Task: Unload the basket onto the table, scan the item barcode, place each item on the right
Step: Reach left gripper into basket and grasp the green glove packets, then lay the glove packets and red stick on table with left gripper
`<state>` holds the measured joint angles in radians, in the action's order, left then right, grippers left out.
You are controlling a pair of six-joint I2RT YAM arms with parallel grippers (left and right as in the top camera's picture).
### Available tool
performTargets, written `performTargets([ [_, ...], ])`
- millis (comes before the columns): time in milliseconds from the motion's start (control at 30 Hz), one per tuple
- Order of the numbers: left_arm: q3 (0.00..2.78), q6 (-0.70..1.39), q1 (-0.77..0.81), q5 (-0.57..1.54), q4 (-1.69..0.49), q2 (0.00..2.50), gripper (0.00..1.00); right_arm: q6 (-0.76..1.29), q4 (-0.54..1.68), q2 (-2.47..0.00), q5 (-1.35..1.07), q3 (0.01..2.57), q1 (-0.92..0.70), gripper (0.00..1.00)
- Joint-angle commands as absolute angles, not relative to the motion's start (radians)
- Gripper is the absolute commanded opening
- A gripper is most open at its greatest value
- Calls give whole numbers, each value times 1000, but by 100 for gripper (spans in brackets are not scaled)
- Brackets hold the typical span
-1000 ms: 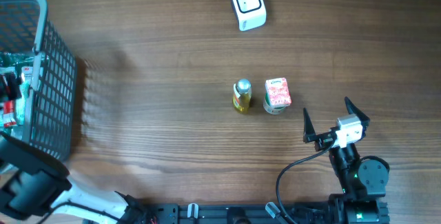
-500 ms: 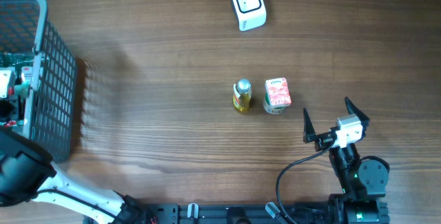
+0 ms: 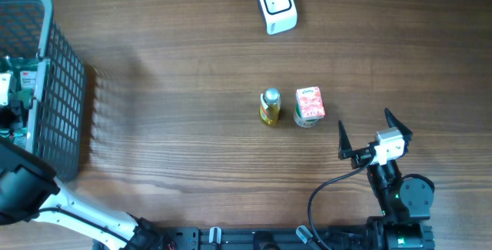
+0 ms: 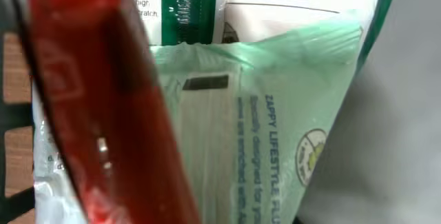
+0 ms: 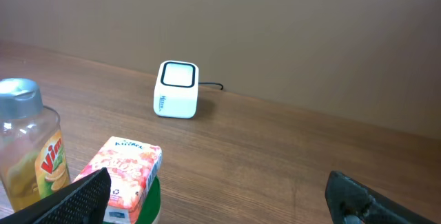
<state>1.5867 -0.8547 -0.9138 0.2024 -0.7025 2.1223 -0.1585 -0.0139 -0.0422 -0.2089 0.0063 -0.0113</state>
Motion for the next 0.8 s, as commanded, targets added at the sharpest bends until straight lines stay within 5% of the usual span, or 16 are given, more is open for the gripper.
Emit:
performTargets([
  [0, 1585, -829, -907, 316, -696, 2090, 4, -157, -17, -42, -214, 5, -9, 100],
  [467, 1619, -426, -787, 341, -445, 1360, 4, -157, -17, -42, -214, 5, -9, 100],
  [767, 1618, -122, -355, 445, -792, 1266, 4, -157, -17, -42, -214, 5, -9, 100],
])
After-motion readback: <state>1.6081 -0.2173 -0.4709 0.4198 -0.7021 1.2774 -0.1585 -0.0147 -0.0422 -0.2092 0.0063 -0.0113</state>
